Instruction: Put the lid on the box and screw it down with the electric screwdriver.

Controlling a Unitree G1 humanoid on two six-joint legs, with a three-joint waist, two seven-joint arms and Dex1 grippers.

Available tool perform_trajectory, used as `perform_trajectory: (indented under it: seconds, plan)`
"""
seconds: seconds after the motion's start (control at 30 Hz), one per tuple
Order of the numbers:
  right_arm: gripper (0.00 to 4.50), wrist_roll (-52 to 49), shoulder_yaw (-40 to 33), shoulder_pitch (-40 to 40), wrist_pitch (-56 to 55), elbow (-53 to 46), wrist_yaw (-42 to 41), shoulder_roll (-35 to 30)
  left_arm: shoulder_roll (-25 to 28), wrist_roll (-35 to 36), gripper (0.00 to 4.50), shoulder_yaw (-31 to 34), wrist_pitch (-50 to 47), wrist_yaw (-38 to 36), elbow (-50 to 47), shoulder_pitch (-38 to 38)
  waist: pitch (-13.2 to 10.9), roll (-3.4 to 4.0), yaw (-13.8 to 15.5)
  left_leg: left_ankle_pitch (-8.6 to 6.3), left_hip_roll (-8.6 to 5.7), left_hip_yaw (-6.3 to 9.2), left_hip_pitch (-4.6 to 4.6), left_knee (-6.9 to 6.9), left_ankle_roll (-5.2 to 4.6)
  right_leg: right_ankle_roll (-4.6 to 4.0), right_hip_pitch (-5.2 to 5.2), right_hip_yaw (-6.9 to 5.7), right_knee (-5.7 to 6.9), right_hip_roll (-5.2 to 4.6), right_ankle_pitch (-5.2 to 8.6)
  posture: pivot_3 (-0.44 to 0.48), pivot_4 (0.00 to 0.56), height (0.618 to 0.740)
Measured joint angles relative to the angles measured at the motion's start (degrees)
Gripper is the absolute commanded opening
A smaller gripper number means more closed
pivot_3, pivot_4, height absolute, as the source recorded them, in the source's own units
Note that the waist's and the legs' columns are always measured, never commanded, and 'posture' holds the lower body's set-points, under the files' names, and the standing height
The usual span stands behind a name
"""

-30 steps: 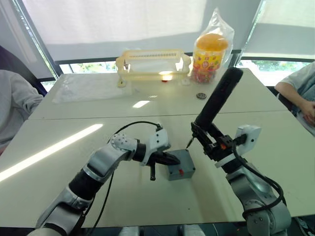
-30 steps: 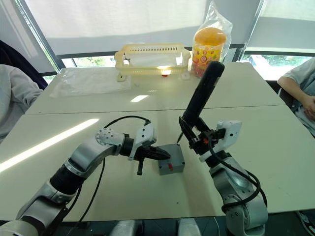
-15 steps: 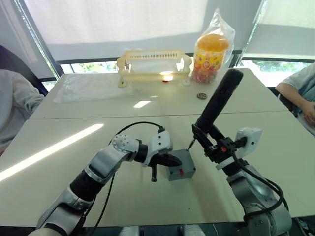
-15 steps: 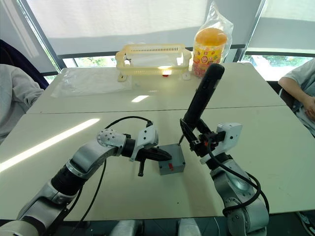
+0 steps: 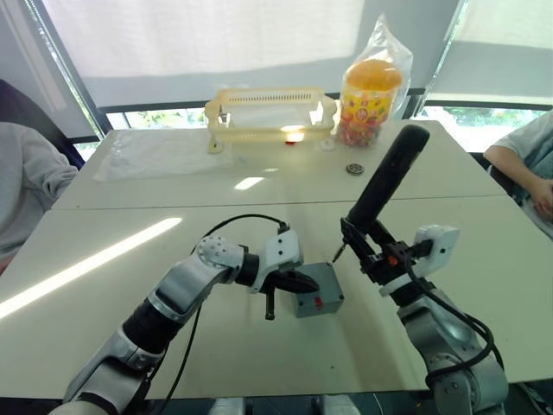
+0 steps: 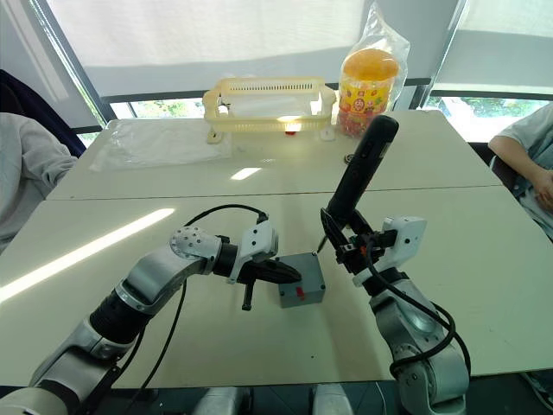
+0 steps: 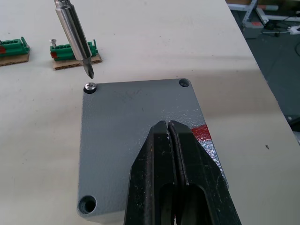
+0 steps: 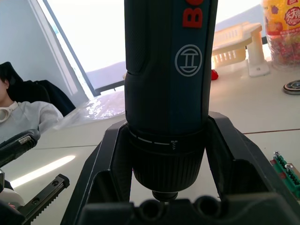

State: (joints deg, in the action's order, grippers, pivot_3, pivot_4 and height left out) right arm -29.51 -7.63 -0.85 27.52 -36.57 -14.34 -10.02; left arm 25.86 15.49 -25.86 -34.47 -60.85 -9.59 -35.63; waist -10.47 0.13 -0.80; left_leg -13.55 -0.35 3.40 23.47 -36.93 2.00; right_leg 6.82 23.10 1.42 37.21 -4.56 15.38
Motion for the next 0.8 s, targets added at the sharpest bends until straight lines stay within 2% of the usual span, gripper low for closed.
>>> perform_trajectory:
  seconds: [0.8]
  plan:
    - [1.78,-0.2,1.2,-0.8,-0.5,0.6,0.6,-0.2,0.1,0.0,0.00,0.0,0.2,0.0,-0.4,0.7,0.0,0.00,0.0,0.00,0.00,0.01,0.00,0.00,0.00,-0.01,0.00,0.00,-0.01,0.00,0.00,0.000,0.150,0.740]
